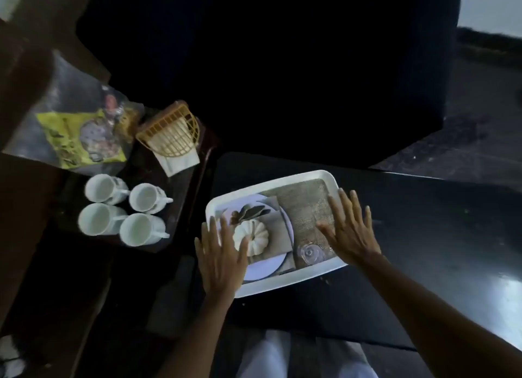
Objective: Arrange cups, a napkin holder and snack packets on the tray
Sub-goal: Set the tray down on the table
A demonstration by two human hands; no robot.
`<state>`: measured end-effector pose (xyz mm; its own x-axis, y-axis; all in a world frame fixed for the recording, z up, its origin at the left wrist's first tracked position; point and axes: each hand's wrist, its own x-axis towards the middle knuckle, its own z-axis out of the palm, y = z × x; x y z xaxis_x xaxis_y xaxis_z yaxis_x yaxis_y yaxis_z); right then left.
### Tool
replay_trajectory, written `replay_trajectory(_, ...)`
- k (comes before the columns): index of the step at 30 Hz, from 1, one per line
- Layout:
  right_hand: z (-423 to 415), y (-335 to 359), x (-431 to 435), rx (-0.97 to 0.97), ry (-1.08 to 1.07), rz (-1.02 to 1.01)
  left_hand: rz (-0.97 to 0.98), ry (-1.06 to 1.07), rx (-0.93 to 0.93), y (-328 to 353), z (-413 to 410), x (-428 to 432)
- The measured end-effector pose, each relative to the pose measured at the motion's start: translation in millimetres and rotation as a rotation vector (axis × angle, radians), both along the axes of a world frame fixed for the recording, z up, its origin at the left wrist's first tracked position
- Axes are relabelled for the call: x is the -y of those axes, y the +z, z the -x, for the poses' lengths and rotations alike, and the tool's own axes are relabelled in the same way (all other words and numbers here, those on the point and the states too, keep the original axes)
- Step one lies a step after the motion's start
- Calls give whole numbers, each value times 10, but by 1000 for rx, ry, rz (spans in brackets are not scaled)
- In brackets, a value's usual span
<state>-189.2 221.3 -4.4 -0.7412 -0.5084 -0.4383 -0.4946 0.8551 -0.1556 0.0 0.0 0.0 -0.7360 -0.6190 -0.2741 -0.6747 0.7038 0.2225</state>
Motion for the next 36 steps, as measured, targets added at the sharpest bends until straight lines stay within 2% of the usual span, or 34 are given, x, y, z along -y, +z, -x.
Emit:
replay_trajectory(3, 104, -246, -25, 10, 49, -100, -95, 131, -3, -240, -31, -1)
replay_trajectory(5, 174, -359, -37, -9, 37, -70, -157, 221, -31, -335, -116, -9)
replay_trajectory(9, 322, -459, -94, -62, -185, 125, -277, 322, -201, -390, -206, 5)
replay_trajectory(12, 390, -509, -163, -39, -413, 282, -277, 467, -256, -447, -285, 73)
replay_trajectory(15, 455, -562, -216, -15, -484, 367, -344, 669, -300, -534, -344, 162)
replay_trajectory(18, 489, -599, -255, 22, -512, 392, -401, 779, -315, -600, -370, 284)
replay_trajectory(26, 499, -546, -375, 163, -630, 471, -417, 794, -400, -549, -257, 395)
replay_trajectory(36, 372, -117, -1645, -8, -797, 475, -530, 630, -475, -322, 246, -237)
